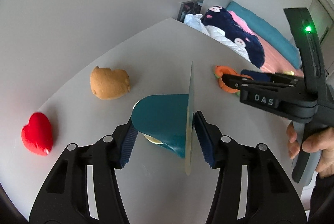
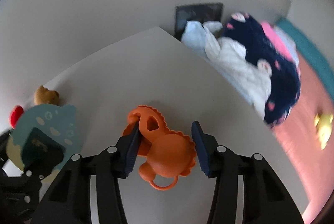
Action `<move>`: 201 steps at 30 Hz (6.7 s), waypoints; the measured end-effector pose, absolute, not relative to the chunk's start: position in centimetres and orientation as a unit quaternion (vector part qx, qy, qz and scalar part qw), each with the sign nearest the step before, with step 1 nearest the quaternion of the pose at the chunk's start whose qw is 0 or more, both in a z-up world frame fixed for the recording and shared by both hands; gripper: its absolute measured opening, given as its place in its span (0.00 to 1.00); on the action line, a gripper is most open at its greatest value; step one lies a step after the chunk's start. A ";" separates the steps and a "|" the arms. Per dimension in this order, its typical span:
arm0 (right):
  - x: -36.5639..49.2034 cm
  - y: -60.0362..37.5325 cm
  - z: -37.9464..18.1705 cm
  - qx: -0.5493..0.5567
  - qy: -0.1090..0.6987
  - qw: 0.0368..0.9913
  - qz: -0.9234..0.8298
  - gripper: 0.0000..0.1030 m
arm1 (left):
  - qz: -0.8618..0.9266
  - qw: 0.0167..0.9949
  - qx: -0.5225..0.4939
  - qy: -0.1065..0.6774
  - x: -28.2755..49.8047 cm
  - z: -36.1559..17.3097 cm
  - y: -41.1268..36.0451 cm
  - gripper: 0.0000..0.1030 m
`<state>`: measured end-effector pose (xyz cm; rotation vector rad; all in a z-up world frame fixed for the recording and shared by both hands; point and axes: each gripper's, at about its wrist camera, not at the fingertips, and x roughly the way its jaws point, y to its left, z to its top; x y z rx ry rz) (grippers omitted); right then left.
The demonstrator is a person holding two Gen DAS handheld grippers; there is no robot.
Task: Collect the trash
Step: 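Grasp the teal cup with the left tool while the right tool grasps the orange plush, then carry the teal cup and orange plush to the bin and release both, then move both open tools back over the desk, then grasp the red plush heart with the left tool while the right tool grasps the tan bear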
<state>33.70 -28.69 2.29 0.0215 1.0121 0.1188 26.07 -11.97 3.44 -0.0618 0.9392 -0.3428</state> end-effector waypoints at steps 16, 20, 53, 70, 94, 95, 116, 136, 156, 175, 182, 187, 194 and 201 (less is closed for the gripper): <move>18.5 -31.1 7.6 0.077 0.459 0.882 0.071 0.49 | -0.193 0.881 -0.010 0.431 15.6 7.2 -14.5 0.51; 14.1 -32.2 8.7 0.085 0.448 0.888 0.066 0.49 | -0.206 0.882 -0.002 0.424 12.0 8.0 -15.8 0.51; -22.7 -52.0 2.2 0.225 0.407 0.875 -0.132 0.49 | -0.399 0.790 0.144 0.442 -17.1 1.3 -38.8 0.51; -27.0 -56.3 -3.6 0.261 0.445 0.823 -0.237 0.98 | -0.401 0.769 0.208 0.453 -21.1 -2.6 -41.8 0.94; -24.4 -55.1 -1.4 0.237 0.417 0.844 -0.241 0.98 | -0.397 0.778 0.128 0.469 -17.5 -1.0 -38.6 0.94; -24.1 -55.0 -1.2 0.236 0.416 0.845 -0.240 0.98 | -0.397 0.777 0.125 0.473 -17.3 -0.9 -38.5 0.94; -12.1 -46.9 4.7 0.171 0.409 0.884 -0.150 0.98 | -0.302 0.839 0.084 0.445 -8.9 4.8 -29.9 0.94; 4.5 -32.7 7.2 0.115 0.426 0.897 -0.007 0.98 | -0.137 0.888 0.001 0.440 4.3 6.4 -12.5 0.94; 22.5 -19.8 6.9 0.049 0.466 0.875 0.124 0.98 | 0.017 0.880 -0.106 0.462 17.0 5.3 0.0 0.94; 33.5 -11.4 5.0 -0.054 0.489 0.860 0.132 0.77 | 0.081 0.866 -0.143 0.472 24.7 3.6 2.3 0.94; 33.7 -12.5 4.0 -0.060 0.496 0.859 0.111 0.43 | 0.084 0.860 -0.143 0.482 26.1 3.0 1.8 0.94; 33.5 -13.6 3.9 -0.045 0.494 0.861 0.109 0.43 | 0.090 0.861 -0.131 0.484 26.7 2.5 0.9 0.91; 32.8 -14.9 3.9 -0.030 0.496 0.860 0.112 0.43 | 0.091 0.867 -0.141 0.469 26.9 2.7 1.4 0.46; 29.4 -17.3 5.3 -0.002 0.490 0.864 0.114 0.43 | 0.066 0.873 -0.141 0.463 24.2 3.9 0.2 0.46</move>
